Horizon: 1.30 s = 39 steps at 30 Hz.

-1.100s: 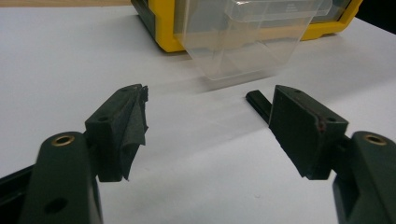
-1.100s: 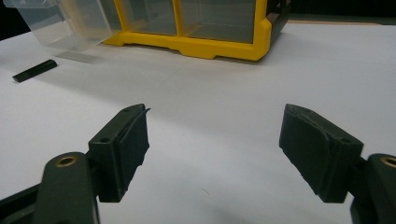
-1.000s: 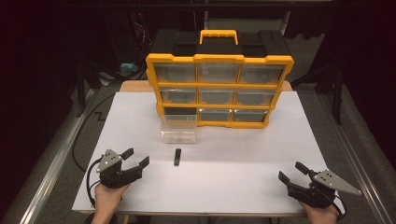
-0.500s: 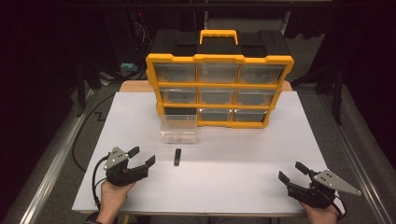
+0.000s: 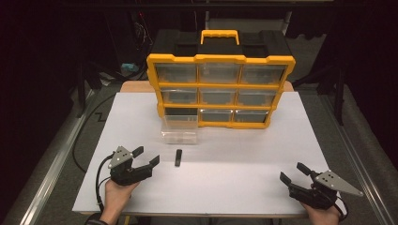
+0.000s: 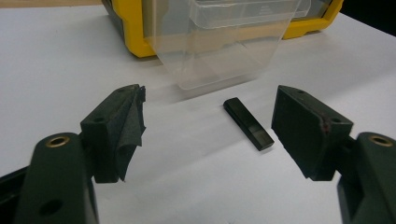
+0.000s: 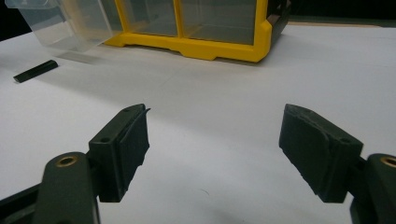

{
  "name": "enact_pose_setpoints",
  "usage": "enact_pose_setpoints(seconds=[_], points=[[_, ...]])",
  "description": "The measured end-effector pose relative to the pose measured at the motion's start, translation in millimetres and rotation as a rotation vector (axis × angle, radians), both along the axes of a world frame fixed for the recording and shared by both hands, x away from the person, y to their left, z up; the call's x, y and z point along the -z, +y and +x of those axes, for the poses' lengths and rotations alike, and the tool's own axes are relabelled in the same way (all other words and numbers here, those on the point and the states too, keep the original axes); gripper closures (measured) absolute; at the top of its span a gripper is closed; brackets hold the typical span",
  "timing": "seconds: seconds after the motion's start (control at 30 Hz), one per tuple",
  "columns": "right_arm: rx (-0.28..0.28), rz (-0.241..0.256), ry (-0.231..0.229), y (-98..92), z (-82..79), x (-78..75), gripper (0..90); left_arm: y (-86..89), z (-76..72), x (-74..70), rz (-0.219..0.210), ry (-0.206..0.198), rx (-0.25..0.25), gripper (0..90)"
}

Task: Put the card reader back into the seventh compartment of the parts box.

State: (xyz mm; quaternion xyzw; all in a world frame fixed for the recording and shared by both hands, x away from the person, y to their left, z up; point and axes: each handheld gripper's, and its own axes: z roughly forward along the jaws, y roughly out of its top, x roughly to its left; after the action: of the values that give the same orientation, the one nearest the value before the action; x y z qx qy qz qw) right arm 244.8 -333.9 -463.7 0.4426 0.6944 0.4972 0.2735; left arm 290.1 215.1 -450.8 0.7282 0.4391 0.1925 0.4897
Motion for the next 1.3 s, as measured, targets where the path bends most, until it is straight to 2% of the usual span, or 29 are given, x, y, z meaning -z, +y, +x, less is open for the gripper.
enact_pose_setpoints(seconds=[0.97,1.1,1.3], points=[[0.000,0.004,0.001,0.1,0.3,0.2,24.4,-23.1,14.9,-0.7,0.020,0.013,0.049,27.0],[0.000,-0.001,0.002,-0.1,0.2,0.0,24.4,-28.6,17.4,-3.1,0.058,0.010,0.058,27.2],[0.002,0.002,0.004,0.0,0.0,0.1,24.4,-37.6,20.8,-5.1,0.071,0.016,0.074,27.6]])
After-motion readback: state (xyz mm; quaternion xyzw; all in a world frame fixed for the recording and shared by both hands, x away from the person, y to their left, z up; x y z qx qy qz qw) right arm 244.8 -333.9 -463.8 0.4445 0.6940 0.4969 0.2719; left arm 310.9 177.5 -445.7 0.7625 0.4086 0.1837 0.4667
